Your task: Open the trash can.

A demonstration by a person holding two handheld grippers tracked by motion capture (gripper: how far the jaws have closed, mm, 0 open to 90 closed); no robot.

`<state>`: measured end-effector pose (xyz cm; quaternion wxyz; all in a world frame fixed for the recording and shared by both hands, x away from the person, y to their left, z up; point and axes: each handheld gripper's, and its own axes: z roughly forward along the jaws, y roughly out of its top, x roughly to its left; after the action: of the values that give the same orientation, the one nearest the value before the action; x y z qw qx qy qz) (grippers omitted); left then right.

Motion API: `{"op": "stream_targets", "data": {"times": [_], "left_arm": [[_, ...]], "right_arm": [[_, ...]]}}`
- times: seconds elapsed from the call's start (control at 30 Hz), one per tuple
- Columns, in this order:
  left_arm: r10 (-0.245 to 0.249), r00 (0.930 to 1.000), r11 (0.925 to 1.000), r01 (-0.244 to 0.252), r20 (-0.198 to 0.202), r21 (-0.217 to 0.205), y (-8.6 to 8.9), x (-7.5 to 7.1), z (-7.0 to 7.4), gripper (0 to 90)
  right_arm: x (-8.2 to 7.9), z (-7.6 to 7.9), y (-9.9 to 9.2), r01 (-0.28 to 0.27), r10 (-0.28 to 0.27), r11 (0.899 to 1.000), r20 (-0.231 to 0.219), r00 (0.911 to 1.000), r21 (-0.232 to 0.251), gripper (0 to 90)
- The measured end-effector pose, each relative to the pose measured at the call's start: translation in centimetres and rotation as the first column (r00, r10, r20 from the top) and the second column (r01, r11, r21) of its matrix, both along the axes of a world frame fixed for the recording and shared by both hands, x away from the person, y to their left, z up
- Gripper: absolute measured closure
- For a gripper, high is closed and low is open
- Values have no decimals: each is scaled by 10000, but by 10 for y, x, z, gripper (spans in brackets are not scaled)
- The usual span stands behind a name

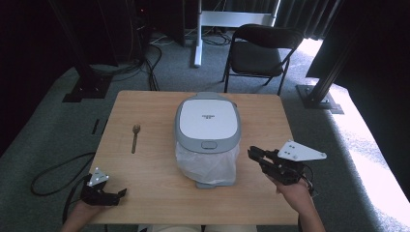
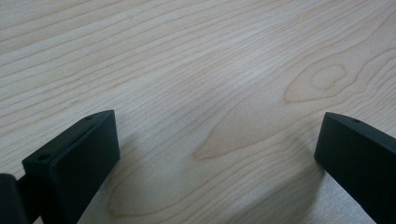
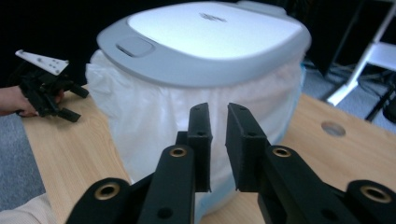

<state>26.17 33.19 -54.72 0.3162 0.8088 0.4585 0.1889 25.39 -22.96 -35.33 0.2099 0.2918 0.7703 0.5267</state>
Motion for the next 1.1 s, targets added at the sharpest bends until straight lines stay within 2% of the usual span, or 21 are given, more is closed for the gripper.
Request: {"op": "stream_targets", "data": {"times": [0.17,0.37,0.57,0.97,1.1], "left_arm": [[1,10000,10000,-1,1,0,0,0,0,0],[-6,10000,10000,6,-13,2,0,0,0,0],[-6,10000,10000,6,-12,6,0,0,0,0],[-7,10000,10000,7,-17,4,0,0,0,0],[-8,10000,10000,8,-17,5,0,0,0,0]], "right_arm": [[2,7,11,-379,379,9993,221,9990,-16,896],[2,20,26,-689,679,9974,493,9965,199,900],[4,28,42,-1006,991,9946,542,9936,254,900],[13,28,69,-1469,1460,9887,314,9888,302,900],[17,27,81,-1627,1623,9866,332,9862,105,900]]}}
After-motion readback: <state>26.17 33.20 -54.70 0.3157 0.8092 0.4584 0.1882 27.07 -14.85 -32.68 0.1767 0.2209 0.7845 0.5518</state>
